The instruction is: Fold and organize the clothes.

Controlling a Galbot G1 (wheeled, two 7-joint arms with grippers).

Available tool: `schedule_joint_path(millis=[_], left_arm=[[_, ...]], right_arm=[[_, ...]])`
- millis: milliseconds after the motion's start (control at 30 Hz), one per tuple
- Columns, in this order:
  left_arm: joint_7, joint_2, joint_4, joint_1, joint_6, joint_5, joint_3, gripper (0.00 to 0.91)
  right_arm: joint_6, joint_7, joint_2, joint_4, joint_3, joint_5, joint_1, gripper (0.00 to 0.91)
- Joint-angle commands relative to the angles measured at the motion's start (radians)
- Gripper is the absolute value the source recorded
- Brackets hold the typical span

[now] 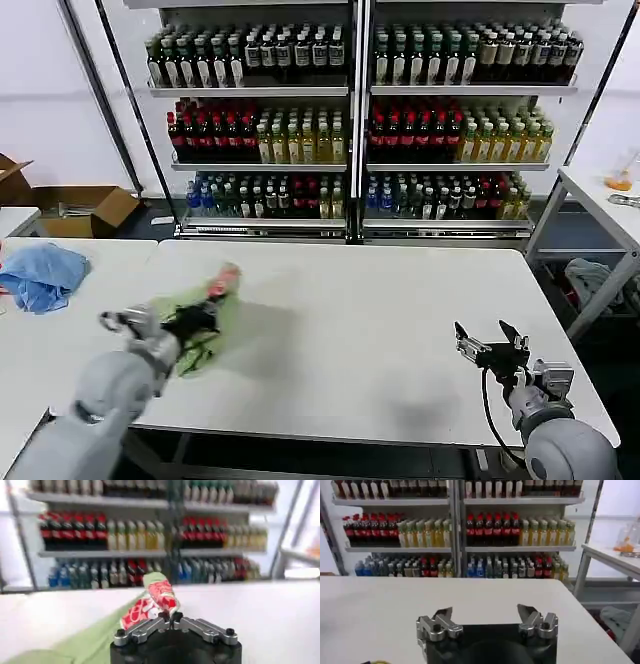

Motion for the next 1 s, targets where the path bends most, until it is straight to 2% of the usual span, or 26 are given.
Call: schedule_joint_path(millis=[33, 167, 367, 400, 433, 533, 667, 867, 1000], left_arm=[[-0.136, -0.253, 0.155, -0.382, 0.023, -0.075, 0.469, 0.020], [-0.213, -0.371, 0.258, -0.449, 0.019, -0.239, 0.469, 0.020], [-0.225, -0.468, 0.376, -0.470, -0.039, -0.285, 0.465, 0.020], [-0.211, -0.476, 0.389, -0.468, -0.042, -0.257, 0.475, 0.091], [-0.206, -0.483, 0.400, -0.462, -0.049, -0.205, 0.491, 0.907], [-0.174, -0.500, 0.417, -0.444, -0.102, -0.112, 0.517, 0.907], [-0.159, -0.502, 0.393, -0.411, -0.150, -0.085, 0.530, 0.907], [-0.154, -0.462, 0.299, -0.347, -0.229, -0.096, 0.505, 0.907], [-0.149, -0.404, 0.174, -0.294, -0.263, -0.111, 0.440, 0.907]], right_arm=[[0.000, 0.000, 0.011, 0.007, 0.001, -0.007, -0.011, 0.907], [0.000, 0.001, 0.025, 0.011, 0.001, -0.013, -0.014, 0.907], [0.000, -0.002, 0.020, 0.017, 0.019, -0.013, -0.032, 0.907], [0.000, -0.003, 0.020, 0.018, 0.022, -0.013, -0.035, 0.907], [0.000, -0.004, 0.021, 0.021, 0.026, -0.013, -0.040, 0.907], [0.001, -0.003, 0.023, 0.022, 0.027, -0.013, -0.044, 0.907], [0.001, -0.002, 0.024, 0.021, 0.025, -0.014, -0.041, 0.907], [0.001, -0.004, 0.018, 0.010, 0.017, -0.013, -0.021, 0.907], [0.003, -0.008, 0.014, -0.006, -0.003, -0.005, 0.003, 0.907]])
